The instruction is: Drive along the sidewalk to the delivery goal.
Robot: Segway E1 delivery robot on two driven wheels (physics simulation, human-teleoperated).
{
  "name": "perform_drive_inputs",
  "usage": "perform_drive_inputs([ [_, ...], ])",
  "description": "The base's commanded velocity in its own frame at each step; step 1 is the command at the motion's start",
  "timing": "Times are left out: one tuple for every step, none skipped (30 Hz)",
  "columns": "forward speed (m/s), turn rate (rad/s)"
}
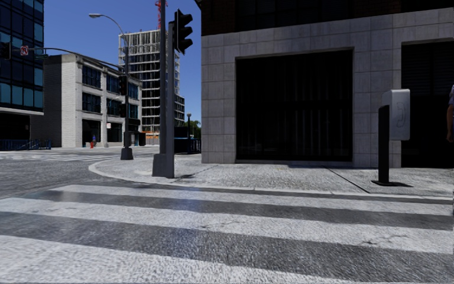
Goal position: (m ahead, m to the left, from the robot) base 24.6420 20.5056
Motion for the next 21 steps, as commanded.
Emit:
perform_drive_inputs([
  [2.0,0.0],
  [2.0,0.0],
  [2.0,0.0],
  [2.0,0.0],
  [2.0,0.0],
  [2.0,0.0],
  [2.0,0.0],
  [2.0,0.0],
  [2.0,0.0],
  [2.0,0.0],
  [2.0,0.0],
  [2.0,0.0],
  [2.0,0.0],
  [2.0,0.0],
  [2.0,0.0],
  [2.0,0.0],
  [2.0,0.0],
  [2.0,0.0],
  [2.0,0.0],
  [2.0,0.0],
  [2.0,0.0],
])
